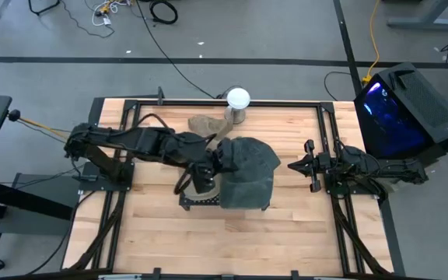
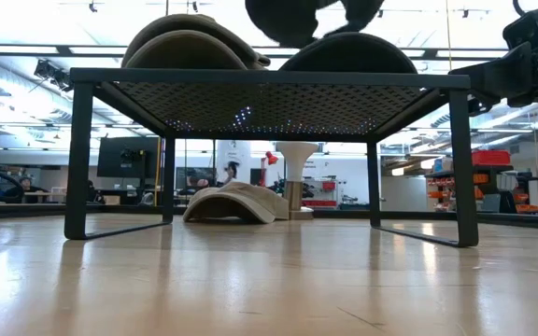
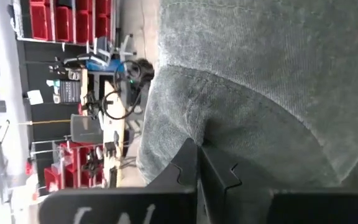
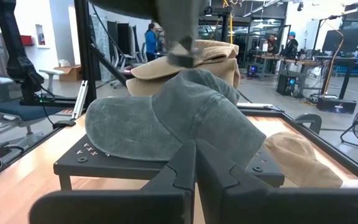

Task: Pick & Place hat
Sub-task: Stack the black cap on the black cap on the shelf

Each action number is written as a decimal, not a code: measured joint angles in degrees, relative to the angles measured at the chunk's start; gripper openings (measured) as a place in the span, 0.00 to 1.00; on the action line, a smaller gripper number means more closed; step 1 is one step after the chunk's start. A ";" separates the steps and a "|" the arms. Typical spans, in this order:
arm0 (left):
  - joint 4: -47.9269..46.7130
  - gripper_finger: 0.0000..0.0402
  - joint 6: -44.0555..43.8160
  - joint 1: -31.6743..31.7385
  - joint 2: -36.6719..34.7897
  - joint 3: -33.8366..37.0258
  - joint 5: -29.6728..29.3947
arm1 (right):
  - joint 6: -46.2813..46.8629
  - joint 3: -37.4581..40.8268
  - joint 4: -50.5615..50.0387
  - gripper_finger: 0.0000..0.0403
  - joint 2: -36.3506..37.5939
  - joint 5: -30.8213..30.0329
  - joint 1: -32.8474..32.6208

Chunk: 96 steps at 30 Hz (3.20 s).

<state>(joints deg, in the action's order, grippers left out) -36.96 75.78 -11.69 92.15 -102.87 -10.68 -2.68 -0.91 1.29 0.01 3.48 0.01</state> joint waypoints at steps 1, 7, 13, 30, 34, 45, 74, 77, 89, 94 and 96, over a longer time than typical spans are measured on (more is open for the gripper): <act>0.05 0.01 1.09 0.18 0.36 0.00 -0.65 | 0.00 0.00 0.00 0.04 0.00 -0.01 0.00; 1.05 0.01 3.08 1.05 1.80 0.00 -2.42 | 0.00 0.00 -0.01 0.04 0.00 0.00 0.00; 2.80 0.01 3.54 1.29 1.73 0.00 -2.61 | 0.00 0.00 -0.01 0.04 0.00 0.00 0.00; 2.12 0.01 9.54 2.28 2.23 0.00 -4.02 | 0.00 0.00 -0.01 0.04 0.00 0.00 0.00; 1.98 0.01 10.40 2.32 3.51 0.00 -4.75 | 0.00 0.00 -0.01 0.04 0.00 0.00 0.00; -1.05 0.01 12.50 2.32 6.89 -0.01 -9.08 | 0.00 0.00 -0.01 0.04 0.00 0.00 0.00; -5.35 0.02 11.82 0.83 8.03 0.00 -9.49 | 0.00 0.00 -0.01 0.04 0.00 0.00 0.00; -5.30 0.03 11.26 0.77 8.03 0.00 -9.40 | 0.00 0.00 0.00 0.04 0.00 0.00 0.00; -5.28 0.03 10.39 0.79 8.03 0.00 -10.18 | 0.00 0.00 -0.01 0.04 0.00 0.00 0.00; -5.19 0.03 10.41 0.79 8.03 0.00 -12.23 | 0.00 0.00 -0.01 0.04 0.00 0.00 0.00; -5.22 0.03 10.39 0.79 8.03 0.00 -12.54 | 0.00 0.00 -0.01 0.04 0.00 0.00 0.00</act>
<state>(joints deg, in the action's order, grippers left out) -42.17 86.17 -10.90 100.18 -102.87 -23.22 -2.68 -0.91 1.28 0.01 3.49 0.01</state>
